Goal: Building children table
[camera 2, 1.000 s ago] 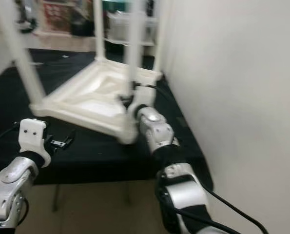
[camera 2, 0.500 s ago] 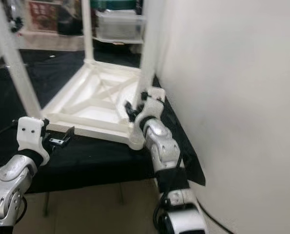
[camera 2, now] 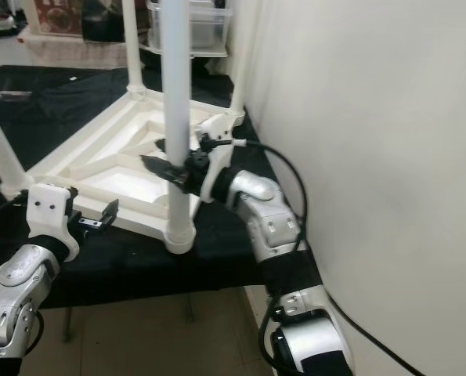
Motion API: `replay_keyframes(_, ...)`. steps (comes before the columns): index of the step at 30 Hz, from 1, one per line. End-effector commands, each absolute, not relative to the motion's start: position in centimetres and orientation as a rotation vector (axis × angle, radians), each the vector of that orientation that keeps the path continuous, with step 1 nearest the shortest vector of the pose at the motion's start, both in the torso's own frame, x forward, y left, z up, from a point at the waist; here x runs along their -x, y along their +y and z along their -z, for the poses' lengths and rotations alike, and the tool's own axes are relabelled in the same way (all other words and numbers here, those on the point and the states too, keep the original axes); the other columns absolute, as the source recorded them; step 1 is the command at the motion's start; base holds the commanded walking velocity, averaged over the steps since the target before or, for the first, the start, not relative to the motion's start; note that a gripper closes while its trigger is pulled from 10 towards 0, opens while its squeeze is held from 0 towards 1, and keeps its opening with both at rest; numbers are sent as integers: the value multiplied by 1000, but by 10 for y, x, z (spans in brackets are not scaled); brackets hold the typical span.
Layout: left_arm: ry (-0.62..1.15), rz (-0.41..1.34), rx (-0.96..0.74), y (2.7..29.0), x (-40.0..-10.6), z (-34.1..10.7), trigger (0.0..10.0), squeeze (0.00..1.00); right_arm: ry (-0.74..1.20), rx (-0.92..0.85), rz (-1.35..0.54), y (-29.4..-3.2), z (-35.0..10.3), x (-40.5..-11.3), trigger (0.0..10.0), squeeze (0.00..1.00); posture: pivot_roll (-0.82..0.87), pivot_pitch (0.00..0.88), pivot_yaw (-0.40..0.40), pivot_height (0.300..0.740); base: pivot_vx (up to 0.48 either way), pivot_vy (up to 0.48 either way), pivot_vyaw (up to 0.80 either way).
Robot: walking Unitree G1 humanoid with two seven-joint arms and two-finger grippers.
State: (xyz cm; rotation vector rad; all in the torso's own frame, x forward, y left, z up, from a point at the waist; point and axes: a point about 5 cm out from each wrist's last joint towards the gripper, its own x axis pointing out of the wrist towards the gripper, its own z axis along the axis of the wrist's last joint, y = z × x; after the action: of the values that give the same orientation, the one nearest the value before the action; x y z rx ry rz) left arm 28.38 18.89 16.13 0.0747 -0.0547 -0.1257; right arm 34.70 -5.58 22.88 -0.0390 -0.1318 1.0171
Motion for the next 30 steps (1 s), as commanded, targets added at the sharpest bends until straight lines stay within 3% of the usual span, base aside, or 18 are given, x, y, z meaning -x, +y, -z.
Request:
replay_keyframes(1, -54, 131, -55, 186, -283, -160, 10000, 0, 21, 93, -989, -52, -197, -349, 0, 0, 95, 0, -132, 740, 0, 0, 0)
replay_keyframes(2, -55, 130, -52, 187, -282, -160, 10000, 0, 110, 50, -599, -71, -187, -372, 0, 0, 88, 0, -128, 740, 0, 0, 0)
replay_keyframes(3, -57, 130, -48, 187, -281, -160, 10000, 0, 131, -43, -130, -107, -180, -385, 0, 0, 86, 0, -133, 740, 0, 0, 0)
replay_keyframes(4, -57, 131, -45, 187, -281, -160, 10000, 0, 160, -108, 183, -134, -173, -386, 0, 0, 86, 0, -133, 740, 0, 0, 0)
replay_keyframes(5, -57, 131, -45, 187, -281, -160, 10000, 0, 160, -108, 183, -134, -173, -386, 0, 0, 86, 0, -133, 740, 0, 0, 0)
replay_keyframes(6, -58, 131, -44, 187, -281, -160, 10000, 0, 191, -149, 316, -143, -166, -381, 0, 0, 89, 0, -126, 740, 0, 0, 0)
replay_keyframes(10, -58, 131, -42, 187, -282, -160, 10000, 0, 208, -173, 324, -139, -160, -374, 0, 0, 83, 0, -120, 740, 0, 0, 0)
replay_keyframes(11, -54, 139, -45, 187, -283, -160, 10000, 0, 231, -158, 254, -123, -160, -368, 0, 0, 74, 0, -104, 740, 0, 0, 0)
replay_keyframes(12, -51, 144, -45, 187, -284, -160, 10000, 0, 242, -134, 148, -107, -162, -365, 3020, 0, 70, 0, -102, 740, 0, 0, 0)
replay_keyframes(13, -48, 148, -45, 187, -285, -159, 10000, 0, 215, -128, 55, -97, -170, -366, 10000, 0, 69, 0, -106, 740, 0, 0, 0)
replay_keyframes(18, -46, 150, -44, 187, -285, -159, 10000, 0, 192, -124, -4, -91, -177, -367, 10000, 0, 71, 0, -108, 740, 0, 0, 0)
replay_keyframes(19, -47, 148, -42, 186, -285, -158, 10000, 0, 115, -140, -98, -88, -189, -371, 10000, 1000, 77, 0, -117, 740, 0, 0, 0)
replay_keyframes(22, -49, 145, -40, 186, -285, -158, 10000, 0, 37, -148, -188, -86, -202, -373, 10000, 1000, 78, 0, -119, 740, 0, 0, 0)
replay_keyframes(23, -50, 141, -37, 186, -284, -158, 10000, 0, -26, -170, -373, -76, -218, -374, 10000, 0, 79, 0, -121, 740, 0, 0, 0)
replay_keyframes(24, -50, 141, -37, 186, -284, -158, 10000, 0, -26, -170, -373, -76, -218, -374, 10000, 0, 79, 0, -121, 740, 0, 0, 0)
replay_keyframes(26, -52, 138, -32, 186, -283, -157, 10000, 0, -129, -130, -833, -62, -240, -357, 10000, 0, 78, 0, -122, 740, 0, 0, 0)
replay_keyframes(29, -52, 138, -32, 186, -283, -157, 10000, 0, -129, -130, -833, -62, -240, -357, 10000, 0, 78, 0, -122, 740, 0, 0, 0)
replay_keyframes(30, -52, 139, -28, 185, -283, -157, 10000, 0, -125, -58, -1043, -59, -237, -343, 8235, 0, 81, 0, -124, 740, 0, 0, 0)
